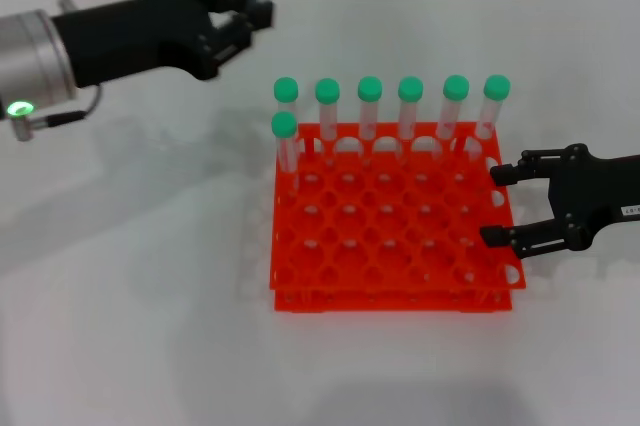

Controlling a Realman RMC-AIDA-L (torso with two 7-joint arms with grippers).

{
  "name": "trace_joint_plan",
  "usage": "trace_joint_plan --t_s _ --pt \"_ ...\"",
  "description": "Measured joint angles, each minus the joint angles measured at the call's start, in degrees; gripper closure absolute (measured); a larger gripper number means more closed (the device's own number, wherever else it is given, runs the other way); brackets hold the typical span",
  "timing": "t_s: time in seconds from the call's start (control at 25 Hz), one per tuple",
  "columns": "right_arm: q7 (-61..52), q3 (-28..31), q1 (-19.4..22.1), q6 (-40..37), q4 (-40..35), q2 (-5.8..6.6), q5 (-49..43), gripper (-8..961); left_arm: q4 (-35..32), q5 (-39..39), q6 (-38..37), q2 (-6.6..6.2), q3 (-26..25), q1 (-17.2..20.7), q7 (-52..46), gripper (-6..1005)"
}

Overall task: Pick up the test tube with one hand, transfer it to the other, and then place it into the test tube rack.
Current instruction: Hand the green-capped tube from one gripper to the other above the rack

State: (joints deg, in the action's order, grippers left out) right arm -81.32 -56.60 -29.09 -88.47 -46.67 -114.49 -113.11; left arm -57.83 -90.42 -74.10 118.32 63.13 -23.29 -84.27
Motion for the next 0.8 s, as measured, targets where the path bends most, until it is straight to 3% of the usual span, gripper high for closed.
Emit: trace_joint_plan --t_s 0.12,0.32,0.4,0.52,0.8 --pt "0.01 0.00 -0.05 0.02 -0.01 -0.17 0.00 132 6.83 1.05 -4.65 -1.54 -0.45 -4.49 3.24 792" --pt "0.09 0.00 -0.56 0.06 -0.01 -0.56 0.00 134 19.03 -0.77 -9.07 -5.20 -1.39 -13.04 3.08 790" --pt "0.10 0.00 -0.63 0.06 -0.07 -0.59 0.23 135 21.84 -3.00 -10.68 -5.96 -1.38 -15.68 3.04 789" --pt "0.11 0.00 -0.58 0.06 -0.47 -0.57 0.78 136 22.82 -6.31 -11.10 -5.84 -1.45 -17.87 2.52 788" --pt "-0.20 0.10 -0.56 0.03 -0.78 0.11 0.95 139 22.77 -10.95 -11.17 -4.28 -0.82 -19.57 2.44 785"
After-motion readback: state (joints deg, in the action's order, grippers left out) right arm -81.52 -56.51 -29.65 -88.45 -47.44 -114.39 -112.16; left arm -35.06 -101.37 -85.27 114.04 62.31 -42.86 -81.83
